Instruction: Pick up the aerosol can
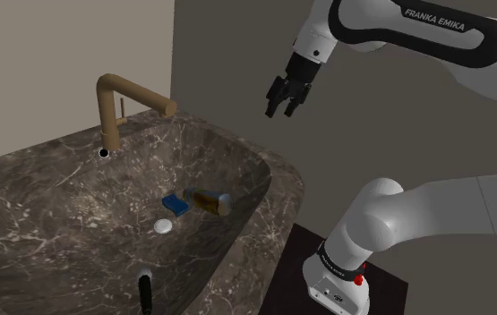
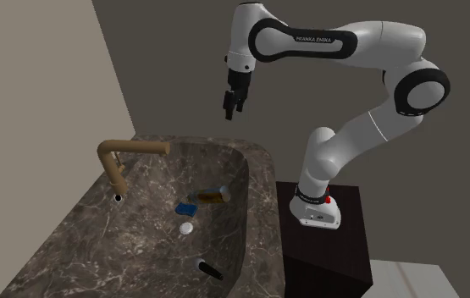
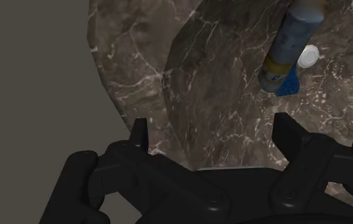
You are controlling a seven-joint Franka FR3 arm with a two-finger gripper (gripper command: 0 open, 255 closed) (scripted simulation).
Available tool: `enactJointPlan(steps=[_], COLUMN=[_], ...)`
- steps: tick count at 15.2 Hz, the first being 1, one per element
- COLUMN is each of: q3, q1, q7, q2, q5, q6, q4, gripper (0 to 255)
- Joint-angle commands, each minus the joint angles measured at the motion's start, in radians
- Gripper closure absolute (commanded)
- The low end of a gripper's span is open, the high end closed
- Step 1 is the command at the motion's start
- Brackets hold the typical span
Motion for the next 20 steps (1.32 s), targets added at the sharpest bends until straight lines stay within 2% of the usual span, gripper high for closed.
enactJointPlan(steps=[1, 11, 20], q3=[0.0, 0.088, 0.161], q1=[0.0, 0.076, 0.147], q7=[0.0, 0.053, 0.083], q2=[0.0, 0.302, 0.599], q5=[0.0, 0.117, 0.22], q6=[0.0, 0.077, 0.133], q4=[0.0, 0.013, 0.077], gripper=[0, 0, 0])
